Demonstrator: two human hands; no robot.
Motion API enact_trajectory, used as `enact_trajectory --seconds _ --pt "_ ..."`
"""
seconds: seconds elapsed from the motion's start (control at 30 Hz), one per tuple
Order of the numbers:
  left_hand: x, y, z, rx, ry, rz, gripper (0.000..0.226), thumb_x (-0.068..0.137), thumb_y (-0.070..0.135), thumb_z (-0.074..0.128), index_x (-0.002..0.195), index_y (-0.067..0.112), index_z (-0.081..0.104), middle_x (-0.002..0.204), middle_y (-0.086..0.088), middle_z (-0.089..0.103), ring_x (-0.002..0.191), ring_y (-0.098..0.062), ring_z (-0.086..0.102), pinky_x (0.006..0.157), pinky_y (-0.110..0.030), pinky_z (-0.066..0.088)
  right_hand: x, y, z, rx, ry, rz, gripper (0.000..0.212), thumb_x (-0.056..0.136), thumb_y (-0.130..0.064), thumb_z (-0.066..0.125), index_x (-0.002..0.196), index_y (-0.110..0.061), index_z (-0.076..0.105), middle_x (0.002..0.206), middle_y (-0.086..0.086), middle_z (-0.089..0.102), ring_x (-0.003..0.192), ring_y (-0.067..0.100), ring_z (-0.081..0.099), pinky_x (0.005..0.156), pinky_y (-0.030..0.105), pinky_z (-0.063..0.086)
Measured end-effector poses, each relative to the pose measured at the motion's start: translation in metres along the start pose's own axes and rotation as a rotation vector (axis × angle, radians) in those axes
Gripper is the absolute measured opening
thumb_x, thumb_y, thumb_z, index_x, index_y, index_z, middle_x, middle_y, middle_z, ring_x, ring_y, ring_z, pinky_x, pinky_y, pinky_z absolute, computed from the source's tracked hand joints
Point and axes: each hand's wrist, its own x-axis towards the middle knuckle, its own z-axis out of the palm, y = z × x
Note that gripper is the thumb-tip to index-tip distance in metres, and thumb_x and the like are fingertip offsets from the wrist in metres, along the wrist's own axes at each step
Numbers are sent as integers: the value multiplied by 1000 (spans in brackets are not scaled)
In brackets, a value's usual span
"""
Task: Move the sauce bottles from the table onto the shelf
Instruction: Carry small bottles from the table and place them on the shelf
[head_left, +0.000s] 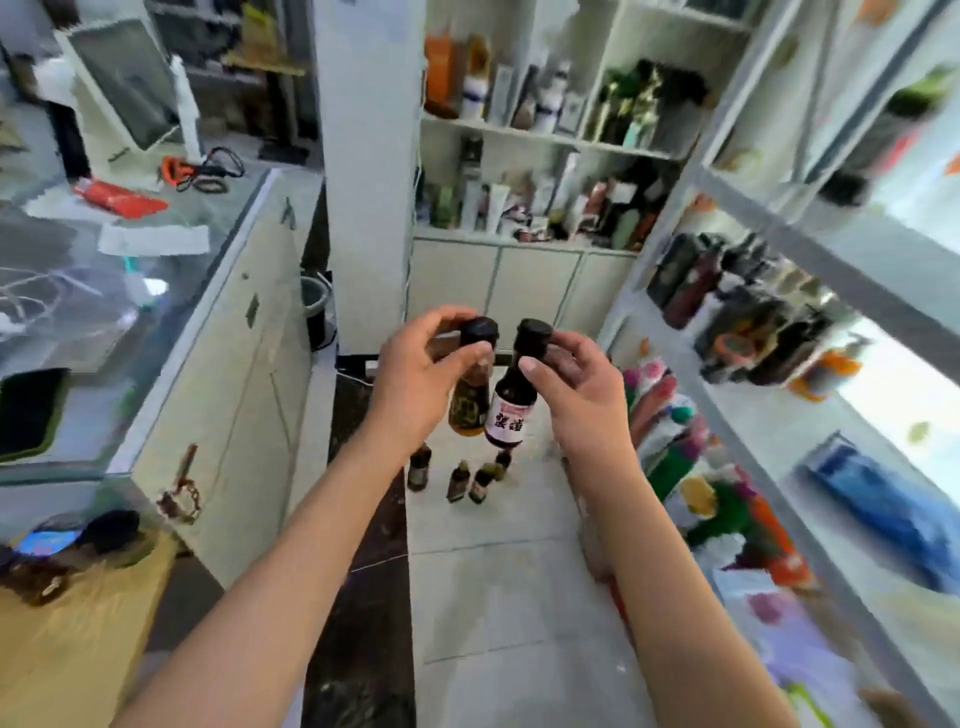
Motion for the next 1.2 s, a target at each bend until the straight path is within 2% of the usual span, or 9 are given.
enact_trajectory --seconds 0.17,0.3,0.47,0.53,0.6,0.77,0.9,0.97,1.2 --pt "18 53 138 -70 -175 63 24 83 7 73 102 20 66 104 1 72 95 -11 70 86 -37 58 9 -36 -130 -49 179 -84 23 90 -5 68 103 -24 64 93 -2 78 91 15 74 82 32 59" --pt "23 93 253 -100 -286 114 25 82 6 74 98 24 67 101 4 73 91 -10 71 84 -37 59 15 -68 -236 -130 319 -160 21 90 -3 68 104 -18 64 79 -14 76 78 5 73 68 20 56" --pt "14 134 384 -165 -403 226 25 82 9 75 98 27 68 98 7 73 89 -9 71 78 -28 58 14 -98 -359 -276 479 -240 22 87 -12 69 100 -29 67 92 -4 77 85 10 74 82 38 60" --pt "8 148 427 -195 -407 255 25 82 11 75 104 21 68 102 4 73 90 -10 70 73 -24 58 10 -108 -400 -334 540 -260 24 86 -13 69 94 -36 66 90 -4 77 84 9 74 83 40 60" --pt "4 161 466 -246 -431 269 26 82 11 75 107 17 68 103 3 73 91 -10 71 78 -28 58 4 -117 -434 -368 586 -279 23 85 -13 68 95 -34 66 87 -4 77 82 10 74 83 41 59" --pt "-2 186 546 -307 -525 323 23 83 12 74 103 19 67 101 1 74 94 -14 71 87 -44 58 -7 -131 -506 -384 698 -313 22 87 -5 67 107 -14 68 77 -8 76 71 5 71 71 28 55" --pt "-5 193 599 -309 -602 338 22 84 13 73 104 18 66 104 2 74 98 -11 70 87 -46 57 -11 -129 -543 -440 807 -285 22 85 -14 66 106 -19 68 81 -6 77 78 12 73 81 45 59" --pt "-3 195 622 -328 -654 320 21 84 10 72 103 17 66 104 0 73 98 -11 70 84 -48 58 -12 -126 -560 -477 859 -258 21 86 -15 66 106 -21 67 82 -6 76 80 13 72 82 46 58" --pt "18 186 694 -404 -723 253 19 84 10 71 93 26 65 101 1 73 97 -18 69 79 -49 58 -2 -127 -614 -571 1003 -219 18 91 -16 64 109 -20 61 92 -8 74 84 8 70 76 29 55"
